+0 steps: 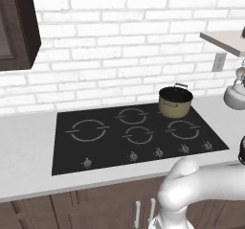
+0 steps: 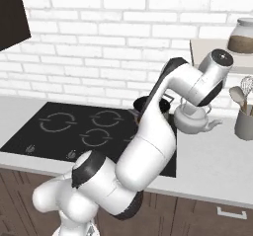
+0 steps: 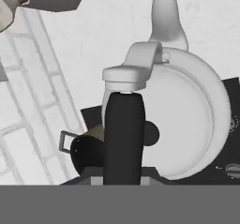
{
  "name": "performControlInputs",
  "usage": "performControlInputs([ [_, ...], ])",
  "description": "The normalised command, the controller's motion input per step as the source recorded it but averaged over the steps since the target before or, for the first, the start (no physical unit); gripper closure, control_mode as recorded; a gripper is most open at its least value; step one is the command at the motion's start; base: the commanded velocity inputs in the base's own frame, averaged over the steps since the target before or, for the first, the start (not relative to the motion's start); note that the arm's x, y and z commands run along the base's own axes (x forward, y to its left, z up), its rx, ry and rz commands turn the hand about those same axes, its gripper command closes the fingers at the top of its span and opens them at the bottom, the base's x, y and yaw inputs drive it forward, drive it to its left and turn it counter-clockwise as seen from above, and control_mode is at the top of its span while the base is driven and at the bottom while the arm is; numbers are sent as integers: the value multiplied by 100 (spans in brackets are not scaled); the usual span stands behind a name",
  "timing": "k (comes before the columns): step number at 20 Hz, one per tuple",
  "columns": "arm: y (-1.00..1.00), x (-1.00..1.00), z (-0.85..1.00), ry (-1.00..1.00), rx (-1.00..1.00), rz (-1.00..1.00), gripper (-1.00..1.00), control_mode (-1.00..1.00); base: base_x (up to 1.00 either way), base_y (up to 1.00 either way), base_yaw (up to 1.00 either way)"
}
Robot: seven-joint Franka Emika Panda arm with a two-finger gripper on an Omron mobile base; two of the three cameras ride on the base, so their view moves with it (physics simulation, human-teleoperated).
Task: Pick the kettle from the counter and place it on a stove burner. Then turn the burner on.
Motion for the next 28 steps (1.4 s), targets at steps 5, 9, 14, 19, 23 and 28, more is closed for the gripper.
performControlInputs([
  [5, 100, 0, 53, 1, -1, 8, 100, -100, 0, 0, 0],
  [9, 100, 8, 4, 0, 0, 7, 100, -100, 0, 0, 0],
  [14, 100, 19, 0, 0, 0, 7, 100, -100, 0, 0, 0],
  [19, 100, 28, 0, 0, 0, 3, 100, -100, 0, 0, 0],
  [23, 100, 33, -14, -6, 0, 1, 100, -100, 0, 0, 0],
  [28, 100, 36, -11, -6, 0, 0, 100, -100, 0, 0, 0],
])
